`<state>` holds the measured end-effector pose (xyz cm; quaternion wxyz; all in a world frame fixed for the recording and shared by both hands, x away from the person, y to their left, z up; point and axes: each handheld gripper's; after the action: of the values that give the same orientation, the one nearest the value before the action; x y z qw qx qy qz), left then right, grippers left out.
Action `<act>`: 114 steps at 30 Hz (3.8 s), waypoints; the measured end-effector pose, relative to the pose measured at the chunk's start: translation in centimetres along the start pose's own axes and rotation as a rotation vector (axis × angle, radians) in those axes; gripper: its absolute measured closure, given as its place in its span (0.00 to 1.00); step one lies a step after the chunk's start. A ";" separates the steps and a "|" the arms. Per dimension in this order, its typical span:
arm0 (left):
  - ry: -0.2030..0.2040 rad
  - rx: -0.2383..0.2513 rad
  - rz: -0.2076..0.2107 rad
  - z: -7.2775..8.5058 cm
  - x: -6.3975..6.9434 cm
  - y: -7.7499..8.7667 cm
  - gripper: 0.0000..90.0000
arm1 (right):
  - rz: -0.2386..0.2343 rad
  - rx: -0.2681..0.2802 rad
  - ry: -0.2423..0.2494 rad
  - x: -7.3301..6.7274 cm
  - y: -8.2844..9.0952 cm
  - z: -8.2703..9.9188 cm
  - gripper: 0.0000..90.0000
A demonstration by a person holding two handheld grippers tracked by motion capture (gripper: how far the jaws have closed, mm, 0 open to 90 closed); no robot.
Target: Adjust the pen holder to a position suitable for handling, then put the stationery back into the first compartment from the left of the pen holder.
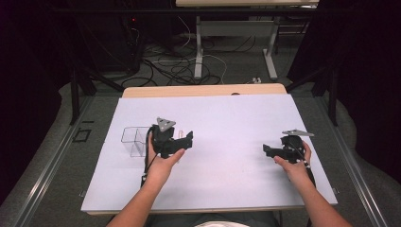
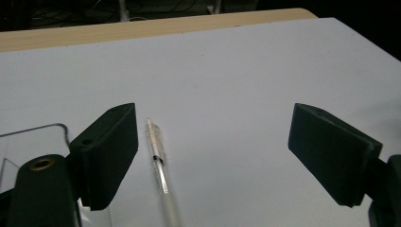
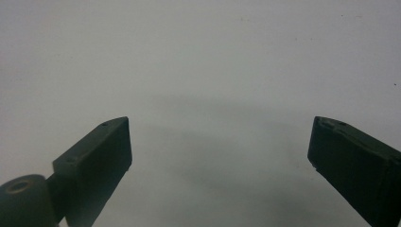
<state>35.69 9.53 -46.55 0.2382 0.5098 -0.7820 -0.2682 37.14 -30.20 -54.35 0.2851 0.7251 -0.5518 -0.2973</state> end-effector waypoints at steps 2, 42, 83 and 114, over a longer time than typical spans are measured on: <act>0.009 -0.010 -0.009 0.0 0.5 -0.7 0.20 | -0.003 0.001 -0.003 -0.1 0.0 0.0 0.07; 0.123 -0.238 -0.120 3.4 -0.7 -6.8 0.62 | -0.028 -0.026 0.038 -0.7 -0.6 0.1 0.08; 0.155 -0.271 -0.167 3.9 -1.9 -8.6 0.89 | -0.042 -0.040 0.064 -1.1 -0.8 0.2 0.08; -0.016 -0.257 0.014 1.5 -0.6 -5.7 0.89 | -0.068 0.020 0.132 -1.6 -0.3 0.0 0.25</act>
<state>38.78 8.45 -51.47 0.2974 0.4674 -0.7465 -0.3685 37.01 -28.62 -54.36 0.3034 0.7644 -0.5095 -0.2530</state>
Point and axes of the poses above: each handheld gripper's, and its own axes: y roughly backward along the jaws, z roughly out of its underside, x roughly to its right, and after that the axes turned 8 degrees about -x, right-handed
